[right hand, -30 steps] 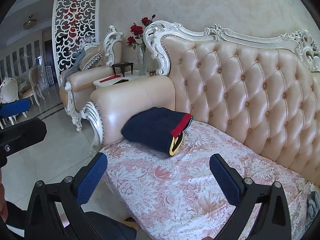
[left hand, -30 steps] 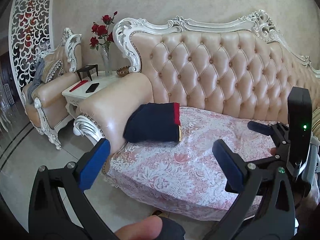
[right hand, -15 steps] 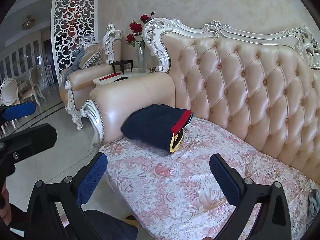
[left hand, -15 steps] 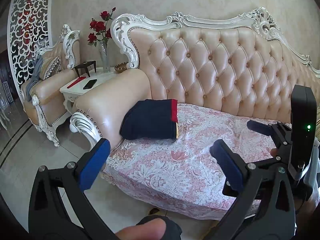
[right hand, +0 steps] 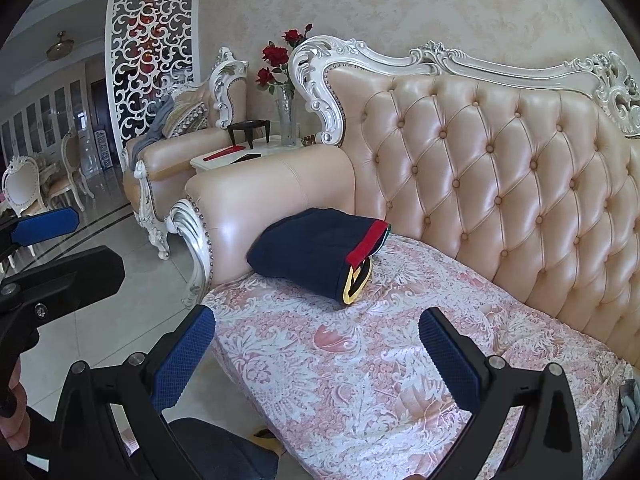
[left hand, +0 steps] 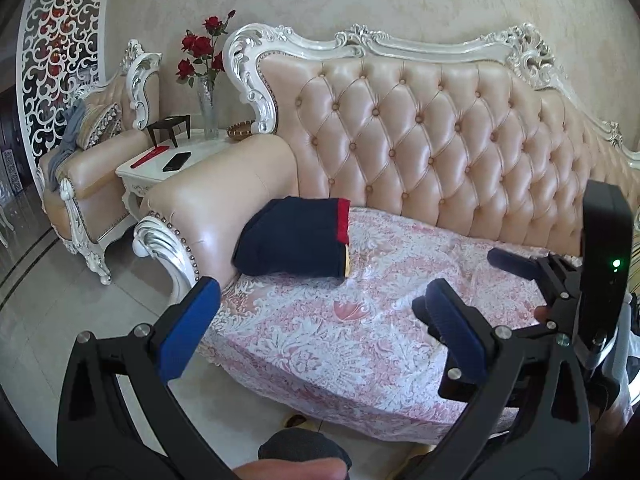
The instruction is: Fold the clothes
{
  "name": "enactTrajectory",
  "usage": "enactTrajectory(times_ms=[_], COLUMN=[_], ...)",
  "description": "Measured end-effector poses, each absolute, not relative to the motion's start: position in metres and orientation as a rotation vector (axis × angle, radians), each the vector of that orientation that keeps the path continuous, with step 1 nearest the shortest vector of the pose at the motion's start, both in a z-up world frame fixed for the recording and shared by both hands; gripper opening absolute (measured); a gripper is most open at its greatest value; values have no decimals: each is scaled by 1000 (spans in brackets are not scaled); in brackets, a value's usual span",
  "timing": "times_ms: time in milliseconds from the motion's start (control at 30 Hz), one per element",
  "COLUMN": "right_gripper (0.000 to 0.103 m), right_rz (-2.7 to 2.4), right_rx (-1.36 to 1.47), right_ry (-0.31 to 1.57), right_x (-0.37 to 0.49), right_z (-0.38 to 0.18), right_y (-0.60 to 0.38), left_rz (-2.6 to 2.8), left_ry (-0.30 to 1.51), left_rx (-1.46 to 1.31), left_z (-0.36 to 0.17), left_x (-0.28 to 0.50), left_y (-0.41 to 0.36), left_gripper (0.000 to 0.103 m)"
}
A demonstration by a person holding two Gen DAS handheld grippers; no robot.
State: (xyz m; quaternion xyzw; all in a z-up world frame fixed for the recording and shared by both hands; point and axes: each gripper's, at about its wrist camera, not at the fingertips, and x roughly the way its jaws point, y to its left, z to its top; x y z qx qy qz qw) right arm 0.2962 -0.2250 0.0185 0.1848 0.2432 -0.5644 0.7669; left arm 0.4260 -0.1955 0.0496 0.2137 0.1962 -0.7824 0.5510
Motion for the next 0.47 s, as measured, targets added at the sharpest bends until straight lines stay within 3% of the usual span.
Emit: enactTrajectory(times_ms=[467], right_gripper=[103], right_rz=[-1225], right_rx=[407], right_ry=[538], right_x=[298], right_z=[15], right_y=[-226], left_rz=[-1882], left_ry=[462], left_rx=[513], left_z=[49], left_x=[422], left_y=[-185], left_gripper=[103])
